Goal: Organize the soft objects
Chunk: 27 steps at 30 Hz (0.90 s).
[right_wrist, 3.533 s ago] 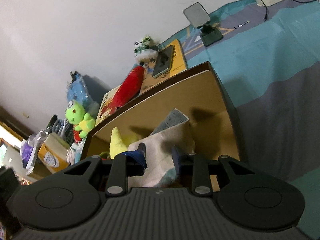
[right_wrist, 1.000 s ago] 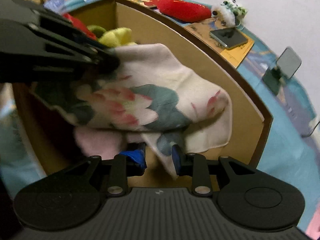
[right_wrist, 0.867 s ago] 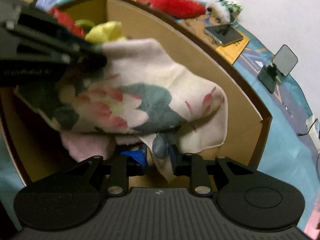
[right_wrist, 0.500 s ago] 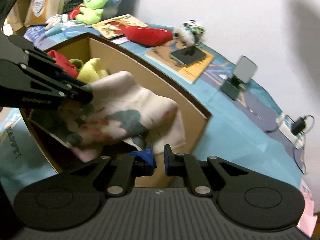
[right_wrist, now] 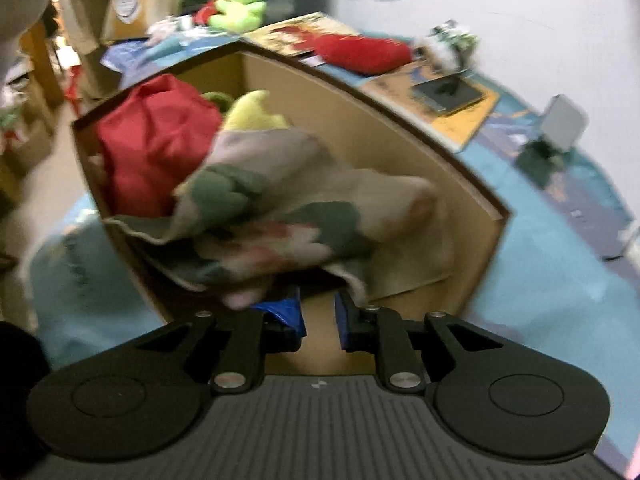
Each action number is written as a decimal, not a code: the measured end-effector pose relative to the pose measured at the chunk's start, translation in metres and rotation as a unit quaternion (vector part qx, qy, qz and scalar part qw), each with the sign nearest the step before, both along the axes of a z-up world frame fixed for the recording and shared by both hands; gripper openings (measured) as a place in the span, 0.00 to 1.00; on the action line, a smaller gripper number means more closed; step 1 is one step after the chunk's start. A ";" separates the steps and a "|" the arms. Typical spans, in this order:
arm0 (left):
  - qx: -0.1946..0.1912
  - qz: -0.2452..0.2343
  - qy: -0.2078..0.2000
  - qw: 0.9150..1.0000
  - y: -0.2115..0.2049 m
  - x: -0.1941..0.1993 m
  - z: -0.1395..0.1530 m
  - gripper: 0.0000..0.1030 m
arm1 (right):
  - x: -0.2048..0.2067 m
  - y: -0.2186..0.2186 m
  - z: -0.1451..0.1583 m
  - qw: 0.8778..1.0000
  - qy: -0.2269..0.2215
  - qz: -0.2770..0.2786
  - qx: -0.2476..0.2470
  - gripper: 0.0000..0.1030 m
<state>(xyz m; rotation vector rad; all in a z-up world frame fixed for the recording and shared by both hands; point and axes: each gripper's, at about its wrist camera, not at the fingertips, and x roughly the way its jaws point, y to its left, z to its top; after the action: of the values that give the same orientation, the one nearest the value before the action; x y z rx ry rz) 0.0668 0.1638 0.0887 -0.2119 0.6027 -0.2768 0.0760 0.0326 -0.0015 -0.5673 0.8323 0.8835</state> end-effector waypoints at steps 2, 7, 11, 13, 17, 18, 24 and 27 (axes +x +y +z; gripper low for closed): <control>0.004 -0.013 -0.015 1.000 -0.010 0.005 0.013 0.09 | 0.001 0.004 -0.004 1.000 0.005 0.001 -0.006 0.00; 0.040 -0.021 0.000 0.999 -0.022 0.006 0.007 0.11 | 0.000 -0.001 -0.009 0.999 -0.033 -0.030 -0.019 0.01; 0.070 -0.002 0.040 0.997 -0.006 -0.013 -0.019 0.57 | -0.004 0.000 -0.010 0.998 -0.053 -0.008 -0.030 0.02; 0.056 0.009 0.058 0.997 0.002 -0.025 -0.029 0.57 | -0.005 0.005 -0.012 0.996 -0.073 0.003 -0.047 0.03; 0.081 0.019 0.063 0.995 -0.005 -0.038 -0.041 0.61 | 0.001 0.012 -0.018 0.994 -0.078 0.029 -0.076 0.03; 0.082 0.021 0.069 0.994 -0.007 -0.039 -0.043 0.61 | 0.004 0.012 -0.021 0.993 -0.075 0.035 -0.080 0.03; 0.108 0.029 0.098 0.989 -0.018 -0.041 -0.063 0.61 | 0.018 0.022 -0.028 0.994 -0.054 0.042 -0.088 0.04; 0.095 0.049 0.127 0.986 -0.011 -0.031 -0.077 0.50 | 0.028 0.025 -0.033 0.995 -0.056 0.029 -0.077 0.00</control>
<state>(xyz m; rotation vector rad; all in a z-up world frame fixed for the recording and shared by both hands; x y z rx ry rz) 0.0359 0.1530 0.0115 -0.0919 0.8650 -0.0964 0.1043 0.0578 -0.0343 -0.7719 0.7888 0.8378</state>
